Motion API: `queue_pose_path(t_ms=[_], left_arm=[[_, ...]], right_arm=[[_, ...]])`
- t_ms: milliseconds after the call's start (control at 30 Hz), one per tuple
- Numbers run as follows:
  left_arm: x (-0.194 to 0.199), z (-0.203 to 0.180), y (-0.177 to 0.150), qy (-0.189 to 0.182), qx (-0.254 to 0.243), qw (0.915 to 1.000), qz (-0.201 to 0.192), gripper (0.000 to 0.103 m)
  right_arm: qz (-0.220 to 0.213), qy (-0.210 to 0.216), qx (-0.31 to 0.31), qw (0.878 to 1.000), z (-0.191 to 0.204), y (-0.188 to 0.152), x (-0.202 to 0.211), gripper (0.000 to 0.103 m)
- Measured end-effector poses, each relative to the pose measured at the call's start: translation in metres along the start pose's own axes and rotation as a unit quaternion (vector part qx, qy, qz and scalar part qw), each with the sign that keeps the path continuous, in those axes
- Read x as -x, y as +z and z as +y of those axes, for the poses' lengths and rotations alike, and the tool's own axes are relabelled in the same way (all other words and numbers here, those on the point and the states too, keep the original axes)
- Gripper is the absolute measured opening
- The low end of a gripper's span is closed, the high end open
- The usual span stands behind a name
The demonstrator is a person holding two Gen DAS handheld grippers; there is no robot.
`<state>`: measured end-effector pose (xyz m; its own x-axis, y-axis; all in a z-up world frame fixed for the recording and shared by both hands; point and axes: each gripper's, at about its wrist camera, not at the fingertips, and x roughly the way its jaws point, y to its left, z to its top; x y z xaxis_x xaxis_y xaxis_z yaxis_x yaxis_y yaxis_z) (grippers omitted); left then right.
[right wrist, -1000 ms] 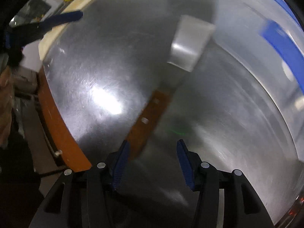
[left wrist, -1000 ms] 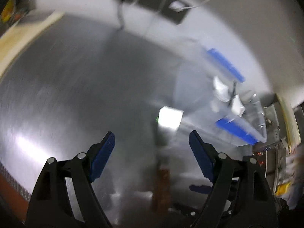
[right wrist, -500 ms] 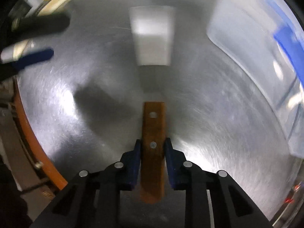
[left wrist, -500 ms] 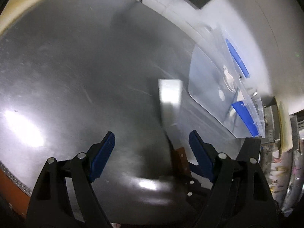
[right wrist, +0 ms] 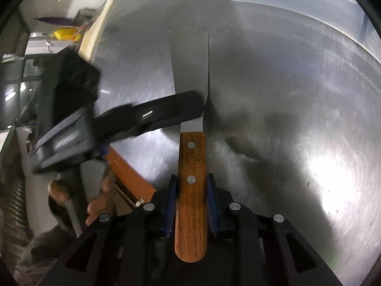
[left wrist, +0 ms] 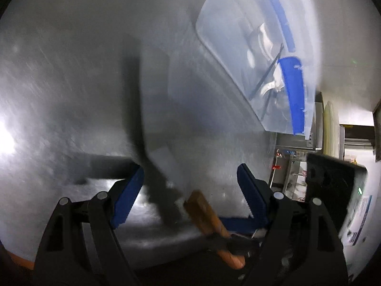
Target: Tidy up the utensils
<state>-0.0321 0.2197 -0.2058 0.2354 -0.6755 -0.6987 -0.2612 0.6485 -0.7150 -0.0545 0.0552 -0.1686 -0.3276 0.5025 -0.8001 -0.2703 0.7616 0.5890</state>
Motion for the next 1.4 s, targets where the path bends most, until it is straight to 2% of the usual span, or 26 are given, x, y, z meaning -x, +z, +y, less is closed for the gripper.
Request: queue_pose_path(t_ms=[33, 100, 167, 200, 267, 367, 467, 567, 667, 733, 833, 933, 1067, 1167, 1267, 1400], left_arm=[[0.0, -0.001, -0.001, -0.001, 0.002, 1.0, -0.004, 0.072], [-0.002, 0.002, -0.005, 0.019, 0.017, 0.9996, -0.013, 0.047], [-0.002, 0.009, -0.01, 0.026, 0.042, 0.9986, -0.018, 0.015], [0.0, 0.012, -0.013, 0.024, 0.049, 0.9983, -0.021, 0.011], [0.006, 0.013, -0.019, 0.02, 0.061, 0.9975, -0.031, 0.009], [0.016, 0.003, -0.028, 0.021, 0.052, 0.9971, -0.051, 0.009], [0.036, -0.016, -0.03, 0.018, 0.021, 0.9965, -0.079, 0.009], [0.054, -0.053, -0.03, 0.013, -0.033, 0.9925, -0.117, 0.009], [0.072, -0.103, -0.011, 0.008, -0.097, 0.9847, -0.145, 0.009], [0.078, -0.142, 0.012, 0.011, -0.148, 0.9765, -0.156, 0.009], [0.078, -0.198, 0.053, 0.003, -0.207, 0.9649, -0.162, 0.009], [0.054, -0.249, 0.101, -0.003, -0.245, 0.9603, -0.133, 0.009], [-0.007, -0.285, 0.154, 0.002, -0.252, 0.9653, -0.068, 0.009], [-0.066, -0.282, 0.183, 0.023, -0.229, 0.973, -0.013, 0.009], [-0.109, -0.262, 0.198, 0.038, -0.204, 0.9778, 0.028, 0.009], [-0.15, -0.247, 0.214, 0.067, -0.187, 0.9775, 0.07, 0.009]], right_arm=[[0.003, -0.001, 0.006, 1.0, 0.0, -0.003, -0.001, 0.026], [0.006, -0.006, 0.013, 1.0, 0.001, -0.004, -0.003, 0.026], [0.008, -0.009, 0.014, 1.0, -0.003, -0.005, -0.002, 0.026], [0.007, -0.008, 0.016, 1.0, -0.001, -0.003, -0.003, 0.026], [0.005, 0.001, 0.021, 1.0, 0.004, -0.001, -0.003, 0.026], [-0.005, 0.006, 0.042, 0.999, 0.014, -0.004, 0.011, 0.026], [-0.029, 0.006, 0.064, 0.997, 0.019, -0.009, 0.028, 0.026], [-0.061, 0.014, 0.075, 0.995, 0.026, -0.016, 0.052, 0.026], [-0.122, 0.005, 0.095, 0.988, 0.031, -0.01, 0.098, 0.026], [-0.157, -0.009, 0.101, 0.982, 0.033, -0.004, 0.126, 0.026], [-0.222, -0.05, 0.099, 0.969, 0.028, 0.017, 0.175, 0.026], [-0.259, -0.1, 0.065, 0.959, 0.011, 0.049, 0.209, 0.026], [-0.265, -0.141, -0.005, 0.954, -0.045, 0.088, 0.231, 0.026], [-0.249, -0.14, -0.054, 0.957, -0.086, 0.105, 0.224, 0.026], [-0.235, -0.135, -0.101, 0.957, -0.123, 0.125, 0.221, 0.026], [-0.194, -0.145, -0.125, 0.962, -0.159, 0.147, 0.203, 0.026]])
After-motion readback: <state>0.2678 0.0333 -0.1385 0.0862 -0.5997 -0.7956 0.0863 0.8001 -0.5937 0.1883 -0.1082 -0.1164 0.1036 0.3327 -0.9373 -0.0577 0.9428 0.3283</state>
